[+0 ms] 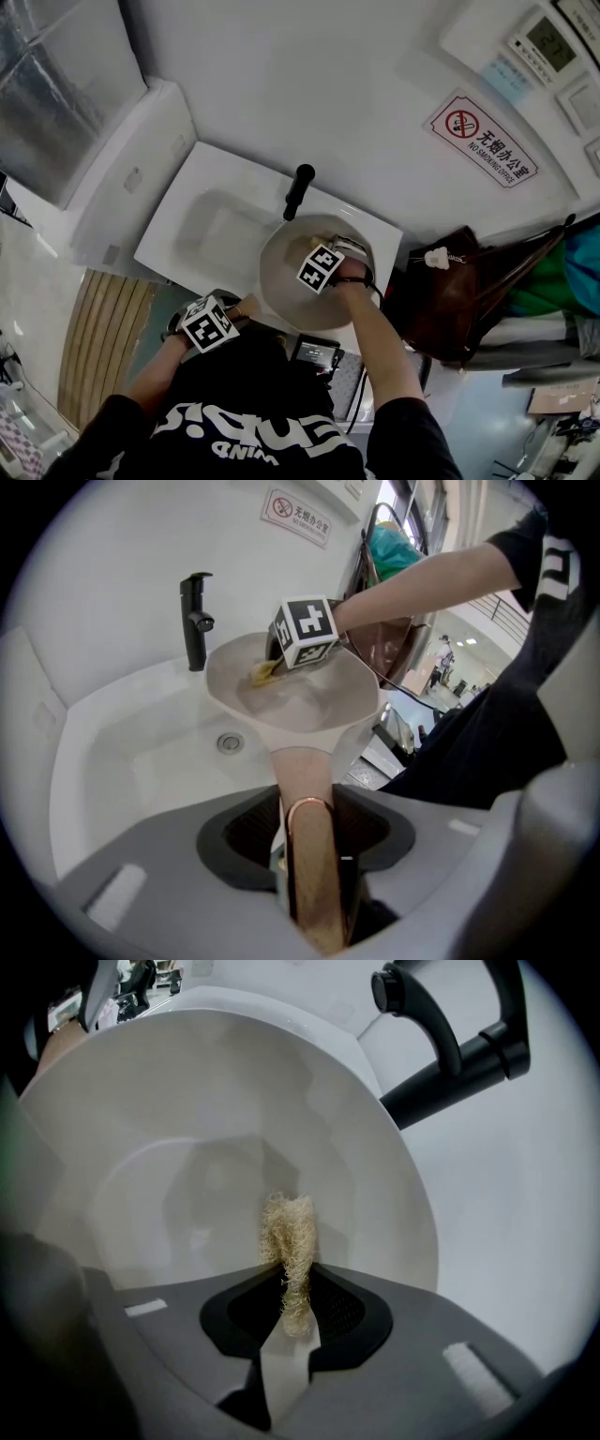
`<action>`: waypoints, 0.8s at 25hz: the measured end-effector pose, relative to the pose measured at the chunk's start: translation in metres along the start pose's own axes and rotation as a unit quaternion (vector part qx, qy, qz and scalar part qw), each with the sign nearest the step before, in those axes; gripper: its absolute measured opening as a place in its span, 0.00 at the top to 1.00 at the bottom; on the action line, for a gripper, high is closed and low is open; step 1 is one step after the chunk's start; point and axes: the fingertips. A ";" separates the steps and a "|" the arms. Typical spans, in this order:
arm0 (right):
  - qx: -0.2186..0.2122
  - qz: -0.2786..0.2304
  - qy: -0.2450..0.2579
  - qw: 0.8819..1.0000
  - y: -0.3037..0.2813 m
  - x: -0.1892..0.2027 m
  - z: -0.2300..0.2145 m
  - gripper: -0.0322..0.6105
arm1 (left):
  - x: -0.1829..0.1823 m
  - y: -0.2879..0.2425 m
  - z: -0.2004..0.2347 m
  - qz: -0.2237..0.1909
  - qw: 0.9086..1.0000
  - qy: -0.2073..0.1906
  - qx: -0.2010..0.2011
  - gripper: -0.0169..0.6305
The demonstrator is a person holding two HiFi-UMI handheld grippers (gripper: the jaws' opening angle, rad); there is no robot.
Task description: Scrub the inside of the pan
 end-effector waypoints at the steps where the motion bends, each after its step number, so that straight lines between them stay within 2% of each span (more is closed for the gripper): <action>1: -0.001 0.002 -0.001 1.000 0.000 0.003 0.000 0.84 | 0.000 0.000 0.000 0.000 1.000 0.000 0.000 0.71; 11: -0.029 0.012 -0.045 0.998 0.012 0.027 0.015 0.84 | 0.001 0.000 0.001 -0.001 1.000 0.002 0.006 0.71; 16: -0.037 0.002 -0.070 0.997 0.018 0.025 0.022 0.84 | -0.001 0.001 0.002 -0.004 1.000 0.001 0.009 0.71; 20: -0.040 -0.009 -0.063 0.997 0.025 0.017 0.031 0.84 | -0.002 0.001 0.002 -0.005 1.000 -0.002 0.009 0.71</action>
Point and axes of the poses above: the fingertips, and each gripper's own axes: y backward along the fingers, z to its left, x out of its underside, and after that the axes turned 10 degrees about x, right-handed
